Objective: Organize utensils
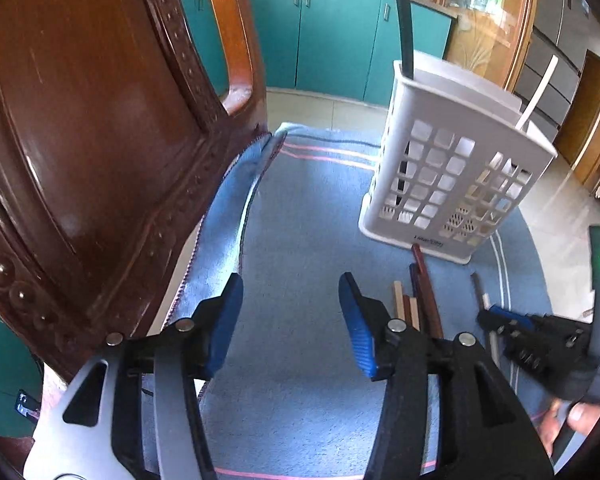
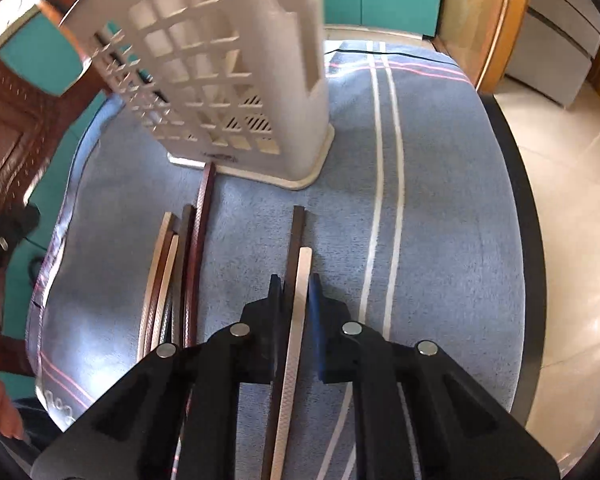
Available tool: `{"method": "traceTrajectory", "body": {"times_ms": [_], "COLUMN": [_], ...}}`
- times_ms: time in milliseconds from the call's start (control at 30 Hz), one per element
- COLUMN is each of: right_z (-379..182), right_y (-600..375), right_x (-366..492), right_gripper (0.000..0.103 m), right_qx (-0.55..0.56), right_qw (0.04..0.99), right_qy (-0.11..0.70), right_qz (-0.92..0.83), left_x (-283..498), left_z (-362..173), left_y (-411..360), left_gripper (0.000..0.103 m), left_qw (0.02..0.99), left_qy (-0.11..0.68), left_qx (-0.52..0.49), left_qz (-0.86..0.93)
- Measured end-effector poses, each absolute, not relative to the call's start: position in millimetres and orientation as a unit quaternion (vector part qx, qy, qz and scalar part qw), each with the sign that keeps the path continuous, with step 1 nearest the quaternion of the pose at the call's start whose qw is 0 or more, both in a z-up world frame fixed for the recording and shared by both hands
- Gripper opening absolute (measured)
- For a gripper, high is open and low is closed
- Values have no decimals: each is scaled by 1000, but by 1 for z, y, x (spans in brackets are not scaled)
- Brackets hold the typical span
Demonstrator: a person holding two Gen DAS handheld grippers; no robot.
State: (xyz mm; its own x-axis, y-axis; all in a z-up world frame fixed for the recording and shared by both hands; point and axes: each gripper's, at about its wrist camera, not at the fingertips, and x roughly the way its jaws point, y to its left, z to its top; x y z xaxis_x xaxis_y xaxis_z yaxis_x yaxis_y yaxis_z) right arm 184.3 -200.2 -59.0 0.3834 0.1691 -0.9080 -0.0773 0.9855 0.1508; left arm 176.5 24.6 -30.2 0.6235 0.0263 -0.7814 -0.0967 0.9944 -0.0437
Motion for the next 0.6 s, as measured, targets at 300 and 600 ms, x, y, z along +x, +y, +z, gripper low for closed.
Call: {"method": "traceTrajectory", "body": {"times_ms": [300,600], "right_z": [-50,-52], "right_y": [-238,-238], "right_x": [183,180], "right_gripper": [14,14], "right_qx": [93,93], "right_qw": [838,836], "right_qy": [536,538], "right_qz": [45,56], "left_x": [180,177], "left_z": [-45,-65], "left_y": [12,-25], "left_gripper": [57,65], "left_qw": [888,873], "left_qy": [458,487], "left_qx": [-34,-12], "left_qz": [10,-34]}}
